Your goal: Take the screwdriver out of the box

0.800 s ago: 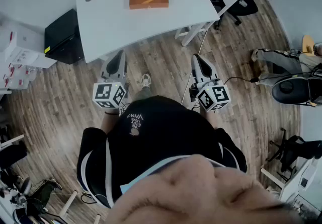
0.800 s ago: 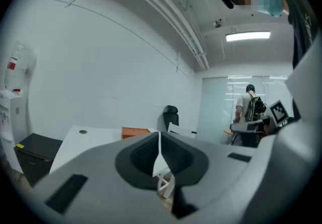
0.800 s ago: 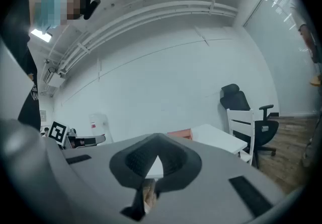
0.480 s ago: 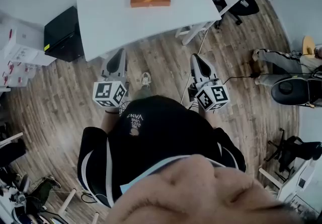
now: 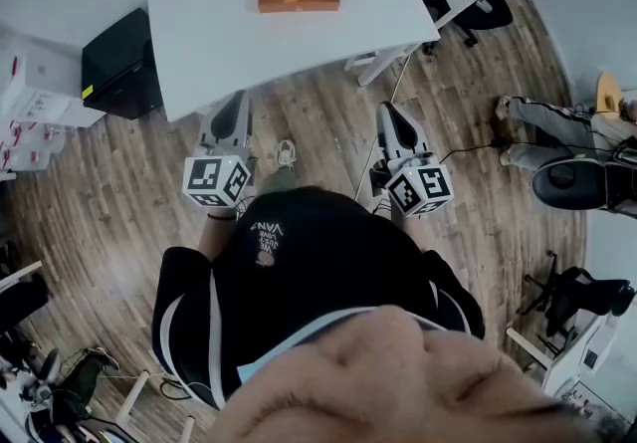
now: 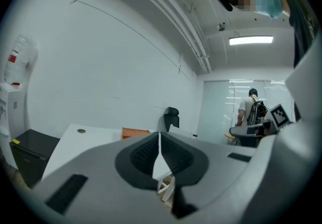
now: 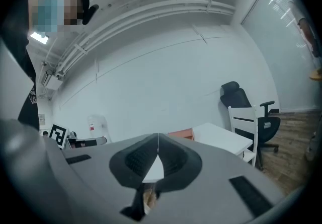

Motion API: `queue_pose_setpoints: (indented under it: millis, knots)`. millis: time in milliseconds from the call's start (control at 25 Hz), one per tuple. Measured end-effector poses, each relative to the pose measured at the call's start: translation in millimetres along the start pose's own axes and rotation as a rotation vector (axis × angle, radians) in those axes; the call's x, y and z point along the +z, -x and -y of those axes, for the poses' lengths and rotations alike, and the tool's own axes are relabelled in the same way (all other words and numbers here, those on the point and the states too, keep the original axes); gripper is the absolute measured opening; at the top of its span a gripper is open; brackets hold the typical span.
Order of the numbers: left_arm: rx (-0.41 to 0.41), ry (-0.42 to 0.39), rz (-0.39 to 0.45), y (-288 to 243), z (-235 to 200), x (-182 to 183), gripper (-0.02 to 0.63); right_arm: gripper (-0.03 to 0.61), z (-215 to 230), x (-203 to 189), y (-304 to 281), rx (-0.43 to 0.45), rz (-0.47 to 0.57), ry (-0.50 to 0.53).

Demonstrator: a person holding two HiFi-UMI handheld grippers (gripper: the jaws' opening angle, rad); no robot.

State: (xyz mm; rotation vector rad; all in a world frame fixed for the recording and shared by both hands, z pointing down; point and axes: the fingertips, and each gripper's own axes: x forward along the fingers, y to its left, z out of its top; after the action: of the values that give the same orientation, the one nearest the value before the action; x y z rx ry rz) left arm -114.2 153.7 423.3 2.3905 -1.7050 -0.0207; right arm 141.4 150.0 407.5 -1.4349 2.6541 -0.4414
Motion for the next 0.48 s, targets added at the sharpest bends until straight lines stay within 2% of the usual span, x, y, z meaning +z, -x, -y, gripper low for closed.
queue_pose_setpoints:
  millis: [480]
  knots:
    - [-0.045, -0.003, 0.002, -53, -34, 17, 0.023, 0.012, 10, 9, -63, -0.026, 0.014, -0.009]
